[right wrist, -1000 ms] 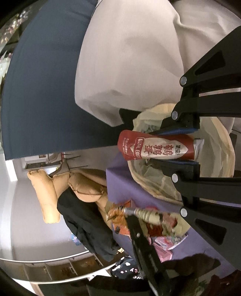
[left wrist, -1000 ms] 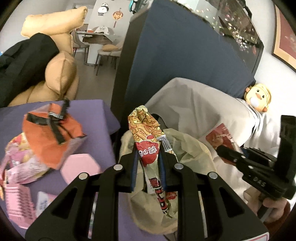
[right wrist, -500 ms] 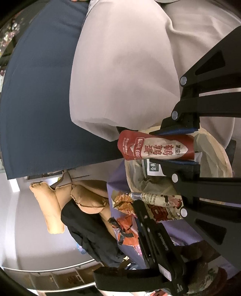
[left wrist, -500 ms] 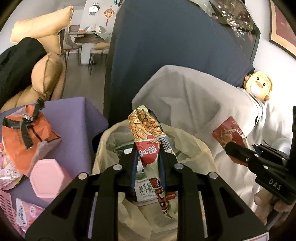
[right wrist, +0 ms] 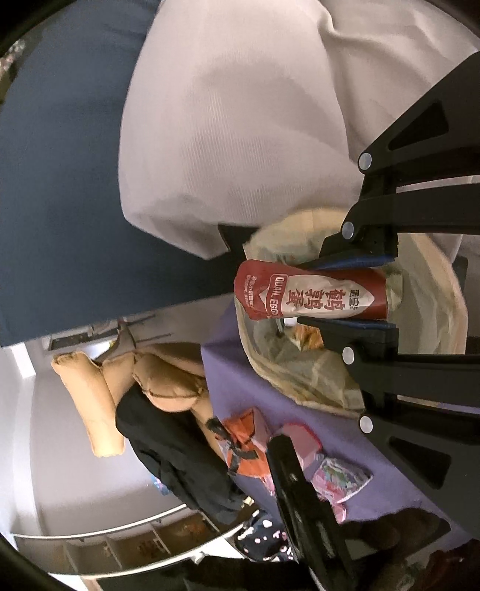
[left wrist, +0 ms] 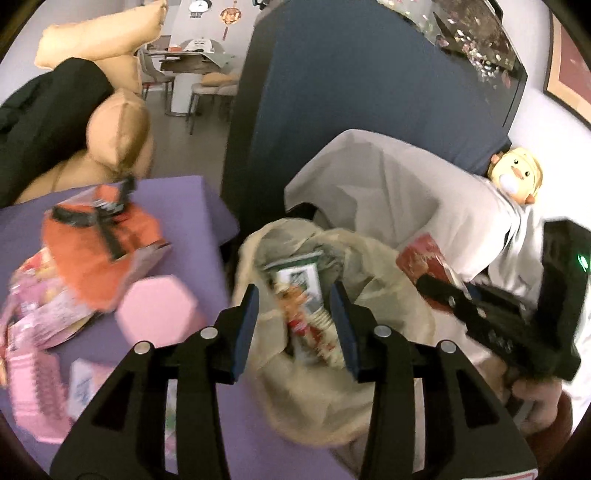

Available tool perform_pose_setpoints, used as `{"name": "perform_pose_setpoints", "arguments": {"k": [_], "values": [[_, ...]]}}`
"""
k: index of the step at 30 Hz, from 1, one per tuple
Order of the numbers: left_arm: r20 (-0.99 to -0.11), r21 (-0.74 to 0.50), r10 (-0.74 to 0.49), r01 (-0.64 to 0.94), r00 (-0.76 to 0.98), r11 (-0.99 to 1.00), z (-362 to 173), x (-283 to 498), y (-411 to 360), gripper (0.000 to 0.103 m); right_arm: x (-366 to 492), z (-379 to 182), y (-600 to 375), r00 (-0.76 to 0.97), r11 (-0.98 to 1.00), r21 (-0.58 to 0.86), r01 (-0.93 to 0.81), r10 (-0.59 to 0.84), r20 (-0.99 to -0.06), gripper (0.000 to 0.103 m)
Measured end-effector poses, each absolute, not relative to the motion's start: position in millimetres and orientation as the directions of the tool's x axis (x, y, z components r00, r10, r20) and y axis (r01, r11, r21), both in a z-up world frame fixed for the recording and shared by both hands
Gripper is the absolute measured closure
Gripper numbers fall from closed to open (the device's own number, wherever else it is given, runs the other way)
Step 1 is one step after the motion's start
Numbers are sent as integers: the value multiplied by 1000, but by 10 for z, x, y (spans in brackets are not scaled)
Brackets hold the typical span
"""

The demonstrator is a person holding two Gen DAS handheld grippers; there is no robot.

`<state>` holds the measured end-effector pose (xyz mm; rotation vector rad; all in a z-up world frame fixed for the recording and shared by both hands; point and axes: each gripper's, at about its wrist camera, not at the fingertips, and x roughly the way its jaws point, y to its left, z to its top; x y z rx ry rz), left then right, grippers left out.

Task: Collect trash
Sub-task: 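Release the wrapper and snack tube into the bag and withdraw both tools to the table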

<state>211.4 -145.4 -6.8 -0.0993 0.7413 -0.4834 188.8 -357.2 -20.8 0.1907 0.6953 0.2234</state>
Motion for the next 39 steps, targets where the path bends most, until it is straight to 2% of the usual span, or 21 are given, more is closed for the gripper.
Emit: {"name": "perform_pose_setpoints", "arguments": {"k": [8,19,26,28,34,39], "values": [[-706,-250,-366,269,607,930,-207,1785,-776,64,2041,-367,-3257,701,965,209,-157,258,-665,82],[-721,-222,-271,157,638,962,-224,1552,11,64,2277,-769,-3100,604,979,175,-106,203,-771,80],[-702,-254,-245,86,669,963,-243,1502,426,63,2413,-956,-2986,547,989,116,-89,146,-825,47],[-692,-251,-229,68,685,965,-249,1490,543,59,2393,-925,-2919,549,991,92,-97,130,-825,46],[-679,-254,-165,-18,715,967,-301,1522,925,58,2229,-663,-2724,608,990,16,-141,99,-788,45],[-697,-273,-135,-87,704,958,-432,1591,1221,58,2061,-413,-2545,640,983,34,-178,141,-755,45]]}}
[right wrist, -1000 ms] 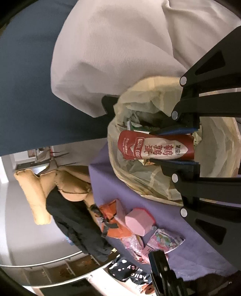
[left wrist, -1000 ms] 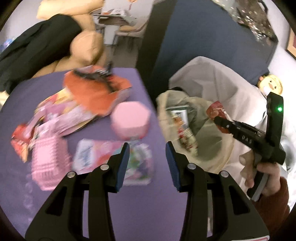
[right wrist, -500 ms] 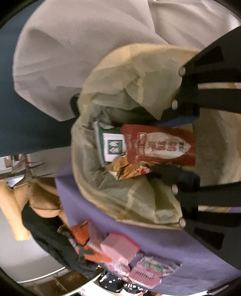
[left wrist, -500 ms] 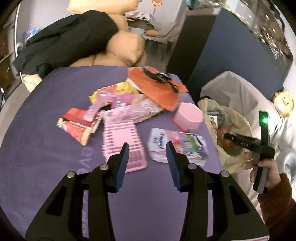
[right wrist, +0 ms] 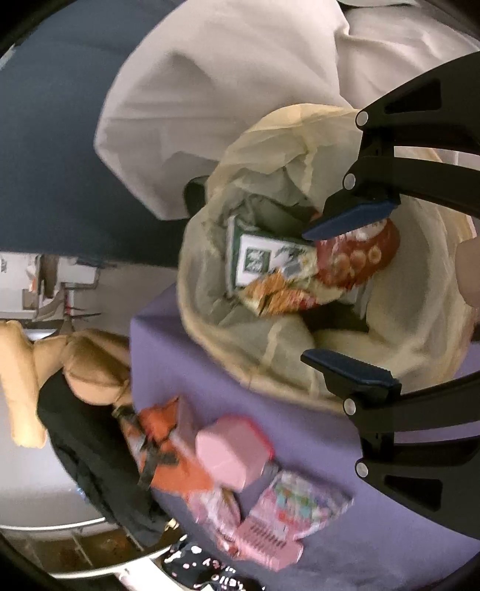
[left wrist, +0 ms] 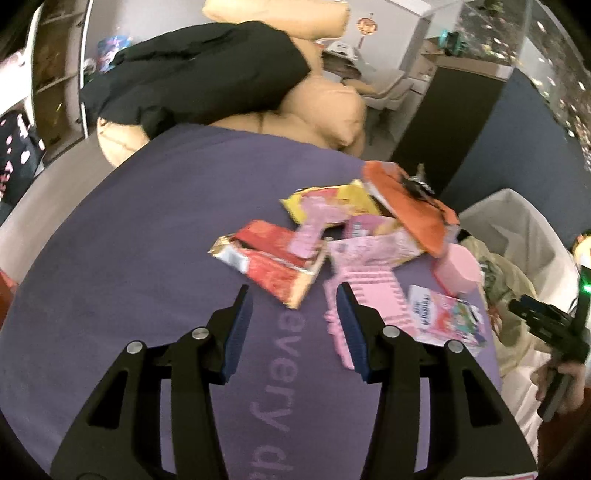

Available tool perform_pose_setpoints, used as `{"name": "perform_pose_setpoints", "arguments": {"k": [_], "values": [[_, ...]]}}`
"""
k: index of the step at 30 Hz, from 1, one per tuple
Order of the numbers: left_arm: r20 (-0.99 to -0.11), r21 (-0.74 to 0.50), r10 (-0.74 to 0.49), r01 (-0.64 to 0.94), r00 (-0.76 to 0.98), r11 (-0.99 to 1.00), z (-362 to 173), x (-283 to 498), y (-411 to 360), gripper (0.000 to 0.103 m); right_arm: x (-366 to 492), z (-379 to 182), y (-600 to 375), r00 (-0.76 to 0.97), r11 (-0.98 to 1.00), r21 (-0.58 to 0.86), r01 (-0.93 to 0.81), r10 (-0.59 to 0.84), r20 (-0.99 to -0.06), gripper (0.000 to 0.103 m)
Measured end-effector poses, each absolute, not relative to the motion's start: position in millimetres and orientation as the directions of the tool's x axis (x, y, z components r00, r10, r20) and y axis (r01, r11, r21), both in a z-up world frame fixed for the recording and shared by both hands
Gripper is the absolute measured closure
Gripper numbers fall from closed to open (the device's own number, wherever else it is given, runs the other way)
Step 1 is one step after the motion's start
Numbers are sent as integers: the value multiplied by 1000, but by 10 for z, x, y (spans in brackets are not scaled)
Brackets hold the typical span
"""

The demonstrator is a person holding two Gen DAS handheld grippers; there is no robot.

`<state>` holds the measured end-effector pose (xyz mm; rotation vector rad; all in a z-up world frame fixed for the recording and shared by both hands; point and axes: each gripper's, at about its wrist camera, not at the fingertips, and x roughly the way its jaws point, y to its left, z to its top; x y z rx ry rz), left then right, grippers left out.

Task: Collect trash
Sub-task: 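Release the wrapper and snack tube into the bag and withdraw both tools to the table, then grasp the red snack wrapper with the left tool while the right tool grasps the Kleenex pack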

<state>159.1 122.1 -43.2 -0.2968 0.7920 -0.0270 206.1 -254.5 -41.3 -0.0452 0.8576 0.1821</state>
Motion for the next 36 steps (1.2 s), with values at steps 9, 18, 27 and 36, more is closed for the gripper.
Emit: {"name": "perform_pose_setpoints", "arguments": {"k": [9,18,27,36], "values": [[-715,-318,-130,-154,687,935,-635,1617,1630,57,1840,-204,-1940,636,955,62,-290,241,-733,45],[-718,-352,-156,-160,678,922,-737,1613,1773,57,1819,-257,-1475,596,928,85,-363,301,-744,45],[-716,-420,-234,-137,658,897,-758,1745,1802,57,2015,-347,-1114,586,905,65,-421,326,-742,45],[-733,-433,-239,-166,637,886,-764,2151,1650,57,1800,-576,-1215,517,898,136,-419,359,-777,45]]}}
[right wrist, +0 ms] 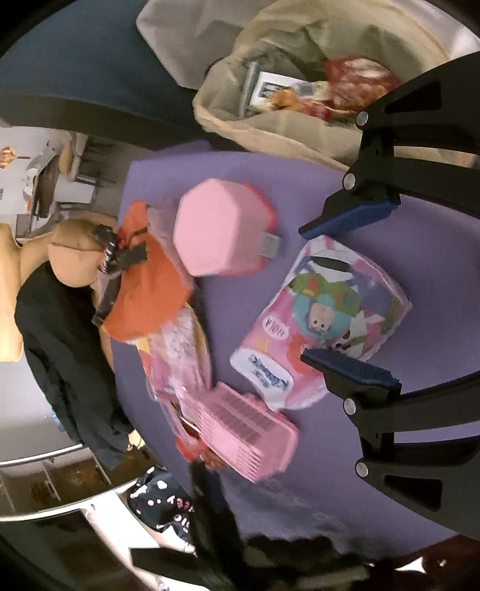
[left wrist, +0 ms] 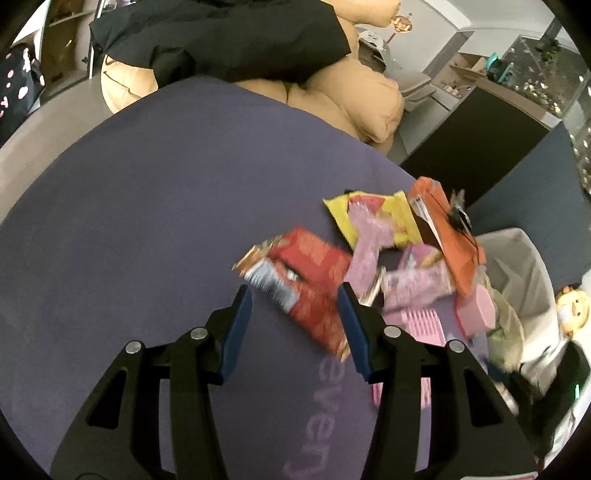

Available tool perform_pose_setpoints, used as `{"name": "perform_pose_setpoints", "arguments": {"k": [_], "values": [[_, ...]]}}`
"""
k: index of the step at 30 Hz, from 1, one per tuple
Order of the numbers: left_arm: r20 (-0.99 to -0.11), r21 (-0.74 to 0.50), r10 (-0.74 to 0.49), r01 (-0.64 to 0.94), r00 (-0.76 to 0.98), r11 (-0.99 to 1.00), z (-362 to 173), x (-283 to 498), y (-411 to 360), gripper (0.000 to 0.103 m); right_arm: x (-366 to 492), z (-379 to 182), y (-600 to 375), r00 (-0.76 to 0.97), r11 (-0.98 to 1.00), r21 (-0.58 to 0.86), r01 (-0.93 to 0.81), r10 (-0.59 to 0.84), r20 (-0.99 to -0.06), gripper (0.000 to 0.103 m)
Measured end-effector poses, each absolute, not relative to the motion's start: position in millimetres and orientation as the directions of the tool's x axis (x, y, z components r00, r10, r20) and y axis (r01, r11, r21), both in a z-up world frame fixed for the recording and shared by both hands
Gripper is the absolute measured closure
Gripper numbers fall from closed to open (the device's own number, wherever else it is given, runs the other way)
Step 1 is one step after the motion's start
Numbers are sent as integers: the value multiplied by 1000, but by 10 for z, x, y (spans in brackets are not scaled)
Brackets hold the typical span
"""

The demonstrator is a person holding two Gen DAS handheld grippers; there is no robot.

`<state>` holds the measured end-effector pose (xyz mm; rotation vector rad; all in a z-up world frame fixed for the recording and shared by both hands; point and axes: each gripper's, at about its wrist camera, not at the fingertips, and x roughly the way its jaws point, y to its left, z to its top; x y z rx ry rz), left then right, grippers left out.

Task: Collect trash
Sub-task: 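Grasp the red snack wrapper with the left tool while the right tool grasps the Kleenex pack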

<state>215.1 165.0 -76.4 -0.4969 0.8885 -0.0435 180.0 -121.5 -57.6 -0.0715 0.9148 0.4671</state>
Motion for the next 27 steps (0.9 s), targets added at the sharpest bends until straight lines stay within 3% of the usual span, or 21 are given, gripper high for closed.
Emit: {"name": "perform_pose_setpoints", "arguments": {"k": [5,13,27], "values": [[-755,-359,-186,-159,629,920,-804,2269,1570,57,1468,-555,-1137,458,860,165,-483,408,-790,45],[-766,-305,-216,-47,606,951,-785,2009,1575,74,1382,-380,-1049,496,844,99,-528,401,-770,45],[-775,-312,-215,-63,595,948,-795,1958,1685,72,1887,-484,-1062,461,848,147,-510,413,-786,45]]}}
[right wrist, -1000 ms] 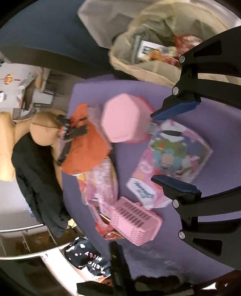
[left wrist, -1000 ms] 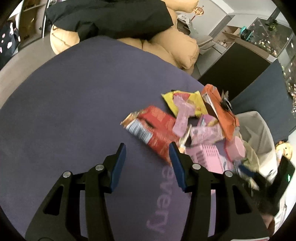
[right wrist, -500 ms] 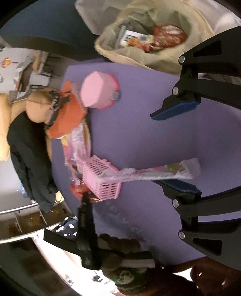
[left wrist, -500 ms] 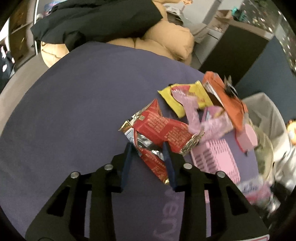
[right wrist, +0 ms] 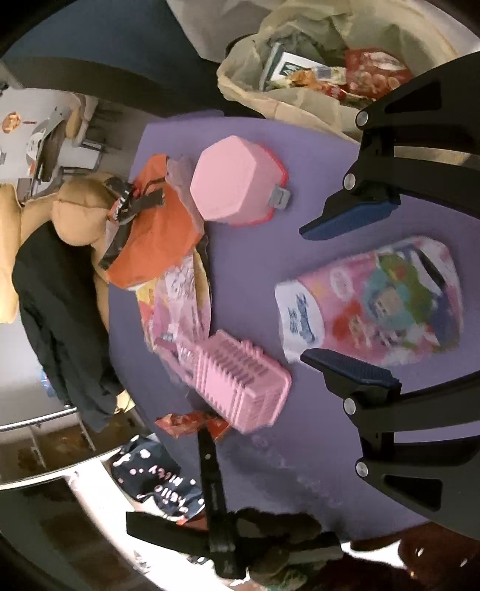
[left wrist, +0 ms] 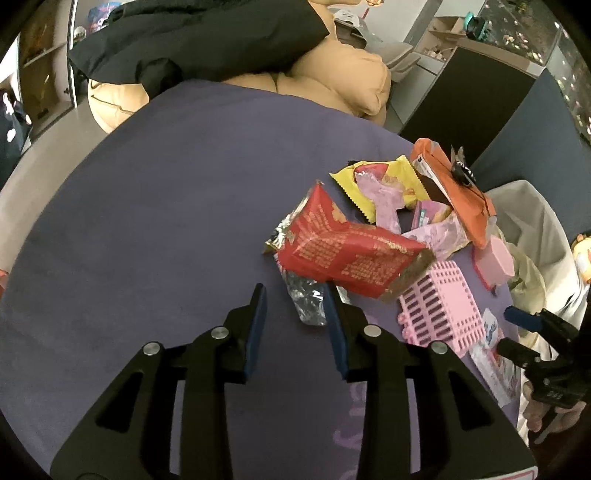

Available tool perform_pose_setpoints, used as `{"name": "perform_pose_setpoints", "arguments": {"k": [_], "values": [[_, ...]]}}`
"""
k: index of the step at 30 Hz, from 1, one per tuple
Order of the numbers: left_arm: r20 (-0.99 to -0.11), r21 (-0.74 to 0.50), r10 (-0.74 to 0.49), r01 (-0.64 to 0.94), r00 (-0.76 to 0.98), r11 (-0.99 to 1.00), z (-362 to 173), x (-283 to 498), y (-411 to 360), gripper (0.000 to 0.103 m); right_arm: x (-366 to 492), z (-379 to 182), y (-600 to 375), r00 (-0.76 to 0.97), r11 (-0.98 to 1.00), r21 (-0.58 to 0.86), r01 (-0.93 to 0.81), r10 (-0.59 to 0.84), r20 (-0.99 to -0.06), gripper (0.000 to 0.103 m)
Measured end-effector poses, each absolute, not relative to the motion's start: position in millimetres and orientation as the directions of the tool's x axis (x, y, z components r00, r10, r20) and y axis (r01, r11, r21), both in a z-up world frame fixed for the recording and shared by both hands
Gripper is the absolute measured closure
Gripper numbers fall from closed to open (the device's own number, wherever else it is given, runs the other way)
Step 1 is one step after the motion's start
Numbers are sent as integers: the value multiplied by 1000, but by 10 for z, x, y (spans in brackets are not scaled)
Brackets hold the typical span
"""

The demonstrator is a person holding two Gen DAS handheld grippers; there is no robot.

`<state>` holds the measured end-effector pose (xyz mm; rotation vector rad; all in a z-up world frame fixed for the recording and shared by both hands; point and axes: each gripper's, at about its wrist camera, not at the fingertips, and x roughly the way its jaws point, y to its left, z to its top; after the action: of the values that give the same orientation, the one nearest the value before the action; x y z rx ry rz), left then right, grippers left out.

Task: Collect trash
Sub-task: 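Grasp the red snack wrapper with the left tool while the right tool grasps the Kleenex pack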

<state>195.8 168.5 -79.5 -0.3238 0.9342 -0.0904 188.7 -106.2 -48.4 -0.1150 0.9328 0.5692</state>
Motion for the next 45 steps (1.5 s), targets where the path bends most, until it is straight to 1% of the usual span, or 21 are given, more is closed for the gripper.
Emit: {"name": "perform_pose_setpoints", "arguments": {"k": [3,5,8,10,15,16,18,20,22,23,25,29,30,33,36,41,45], "values": [[-768,-320,-231,-46,597,946,-747,1948,1639,72,1933,-563,-1106,428,850,229,-475,450,-783,45],[-755,-323,-241,-26,610,946,-694,1912,1631,67,1911,-569,-1095,414,842,254,-477,469,-780,45],[-746,-318,-242,-13,621,948,-635,1866,1639,66,1824,-566,-1003,388,823,259,-505,485,-784,45],[-745,-320,-238,-21,623,947,-617,1847,1668,65,1755,-565,-918,398,822,219,-526,465,-791,45],[-741,-331,-231,-43,631,943,-596,1809,1738,65,1575,-607,-685,477,813,13,-582,354,-805,45],[-741,-331,-230,-44,631,943,-594,1805,1749,64,1578,-604,-686,474,813,16,-582,356,-805,45],[-740,-333,-230,-47,632,942,-588,1800,1759,64,1606,-585,-736,470,826,38,-562,357,-808,52],[-736,-345,-240,-46,633,937,-582,1811,1761,61,1642,-561,-788,463,833,59,-550,362,-809,80],[-730,-363,-250,-50,636,930,-582,1834,1765,58,1652,-537,-920,439,834,135,-535,411,-799,87],[-727,-375,-256,-57,637,925,-584,1860,1760,58,1646,-526,-960,448,840,132,-526,406,-796,88],[-725,-399,-261,-79,637,914,-602,1919,1761,55,1614,-493,-1036,480,854,104,-509,382,-790,89],[-728,-463,-276,-153,628,873,-673,2096,1751,55,1612,-447,-1189,500,872,106,-477,369,-784,89],[-735,-461,-267,-171,623,871,-693,2133,1738,55,1615,-435,-1226,507,878,104,-468,363,-781,89],[-773,-401,-200,-219,602,890,-752,2247,1650,54,1622,-426,-1290,513,883,104,-457,358,-780,89],[-789,-343,-161,-208,592,916,-772,2284,1532,54,1612,-425,-1346,518,885,105,-453,358,-777,89],[-803,-265,-129,-155,583,952,-781,2230,1392,54,1602,-439,-1368,516,884,120,-452,369,-773,89],[-810,-265,-139,-144,570,954,-779,2211,1373,54,1596,-453,-1354,512,881,129,-455,377,-771,89]]}}
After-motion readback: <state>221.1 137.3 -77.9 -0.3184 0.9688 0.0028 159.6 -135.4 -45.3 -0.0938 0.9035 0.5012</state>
